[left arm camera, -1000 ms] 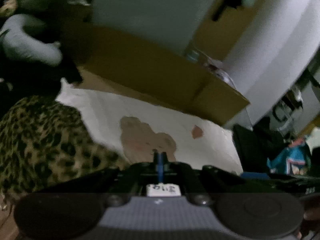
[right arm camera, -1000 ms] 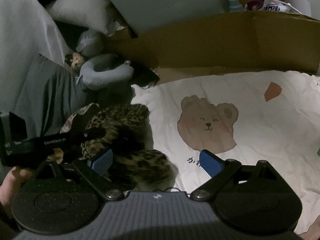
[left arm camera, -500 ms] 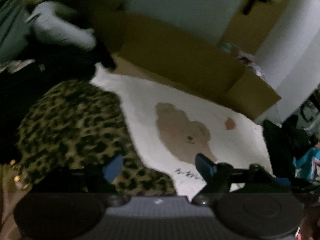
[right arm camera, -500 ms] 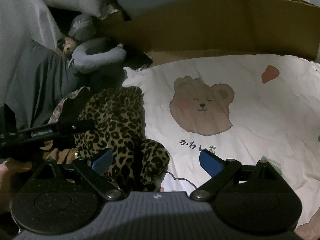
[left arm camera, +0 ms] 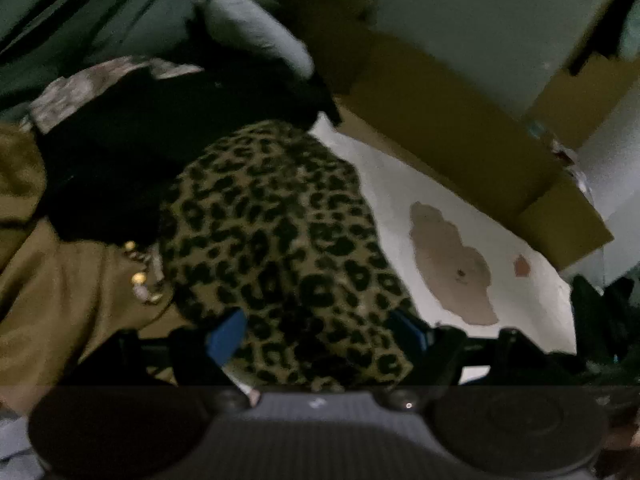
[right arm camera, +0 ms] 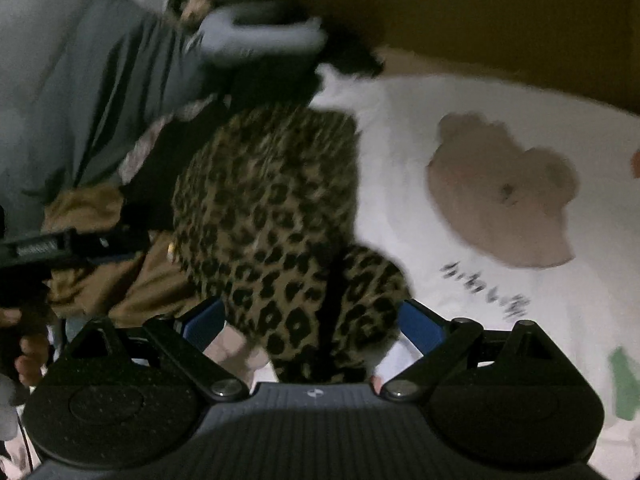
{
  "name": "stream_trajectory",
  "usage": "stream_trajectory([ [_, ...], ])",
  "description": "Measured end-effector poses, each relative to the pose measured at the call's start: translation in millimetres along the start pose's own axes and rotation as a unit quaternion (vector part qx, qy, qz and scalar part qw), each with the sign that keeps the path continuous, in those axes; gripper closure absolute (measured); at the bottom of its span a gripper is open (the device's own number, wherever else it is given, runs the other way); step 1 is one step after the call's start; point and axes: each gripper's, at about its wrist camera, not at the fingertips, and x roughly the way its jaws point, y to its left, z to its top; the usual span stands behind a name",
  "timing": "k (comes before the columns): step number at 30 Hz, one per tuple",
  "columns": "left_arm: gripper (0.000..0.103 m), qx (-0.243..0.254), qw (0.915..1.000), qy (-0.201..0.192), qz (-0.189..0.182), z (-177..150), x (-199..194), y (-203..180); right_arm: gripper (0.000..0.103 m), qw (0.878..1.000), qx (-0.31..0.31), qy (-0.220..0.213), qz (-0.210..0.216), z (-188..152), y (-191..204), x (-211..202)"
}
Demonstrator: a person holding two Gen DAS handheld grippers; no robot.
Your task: Fold clothes
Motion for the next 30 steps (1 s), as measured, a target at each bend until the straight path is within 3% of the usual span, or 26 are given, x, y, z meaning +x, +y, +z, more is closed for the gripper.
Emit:
stream_trajectory([
  [6, 0.021, -0.029, 0.9995, 0.005, 0.014, -10.1, -4.1, 22.2, 0.009, 0.998, -0.019, 0.057, -0.008, -14.9, 10.4, 46.6],
  [15, 0.021, -0.030, 0.9992, 0.017, 0.020, -15.0, 3.9, 29.1, 0.034, 0.996, -0.042, 0.080, -0.023, -23.0, 16.1, 74.1],
  [17, 0.021, -0.028, 0.9993, 0.018, 0.014, -15.5, 7.9, 26.8, 0.073, 0.995, -0.040, 0.086, -0.029, -24.5, 15.8, 77.4],
  [19, 0.021, -0.024, 0.9995, 0.021, 0.009, -16.3, 11.3, 24.7, 0.099, 0.995, -0.029, 0.091, -0.036, -26.2, 13.7, 78.7],
  [30, 0.021, -0.002, 0.9990, 0.044, 0.009, -11.6, 31.3, 26.2, 0.103, 0.996, 0.037, 0.051, -0.057, -29.6, -10.0, 39.3],
])
